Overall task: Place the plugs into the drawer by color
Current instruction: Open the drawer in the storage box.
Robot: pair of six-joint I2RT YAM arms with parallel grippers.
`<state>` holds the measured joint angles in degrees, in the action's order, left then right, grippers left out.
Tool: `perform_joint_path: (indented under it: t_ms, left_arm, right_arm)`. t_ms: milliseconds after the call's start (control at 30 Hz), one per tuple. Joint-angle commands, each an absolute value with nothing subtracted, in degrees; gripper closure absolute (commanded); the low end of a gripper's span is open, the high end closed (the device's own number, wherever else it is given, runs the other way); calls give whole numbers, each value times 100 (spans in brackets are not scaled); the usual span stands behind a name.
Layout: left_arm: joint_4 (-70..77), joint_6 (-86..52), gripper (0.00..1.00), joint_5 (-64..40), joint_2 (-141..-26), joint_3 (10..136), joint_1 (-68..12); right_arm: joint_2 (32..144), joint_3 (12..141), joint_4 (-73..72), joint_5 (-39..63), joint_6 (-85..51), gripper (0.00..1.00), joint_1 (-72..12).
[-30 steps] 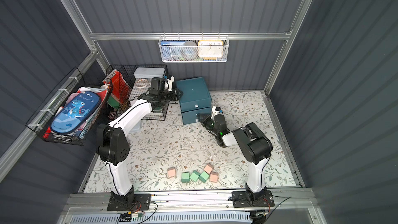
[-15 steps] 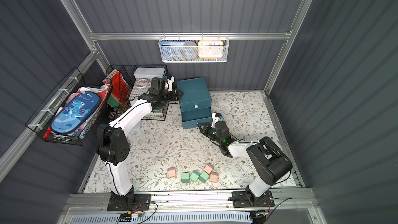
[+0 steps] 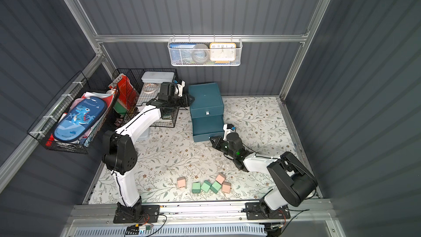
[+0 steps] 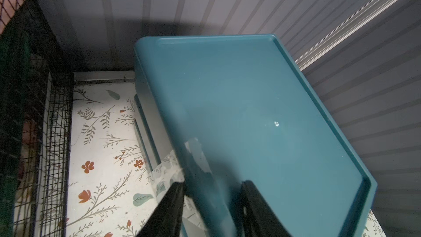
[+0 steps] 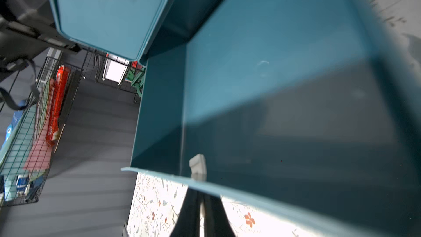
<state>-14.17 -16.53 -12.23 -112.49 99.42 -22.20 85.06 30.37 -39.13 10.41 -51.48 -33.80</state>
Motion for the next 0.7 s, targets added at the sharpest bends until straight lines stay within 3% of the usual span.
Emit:
perform_joint_path:
  t_ms: [0, 100, 333, 500, 667]
  left_arm:
    - [-2013, -1565, 55, -1319, -11545, 9797, -2303]
    - [-1987, -1576, 55, -1299, -11505, 9755, -2298]
    - [-2010, -1584, 48, -1273, -11406, 9815, -2303]
    - [-2064, -1597, 38, -1268, -11242, 9920, -2303]
    - [-2184, -1679, 31, -1331, -10931, 10060, -2312]
  right_arm:
    - [8429, 3028, -3645, 1017, -4905, 100, -3459]
    - [8420, 3059, -3524, 1063, -4861, 98, -3488]
    - [7704, 3067, -2405, 1053, -4440, 72, -3508]
    - [6505, 3091, -290, 761, -3902, 60, -3562]
    - [5381, 3287, 2065, 176, -3459, 56, -3793]
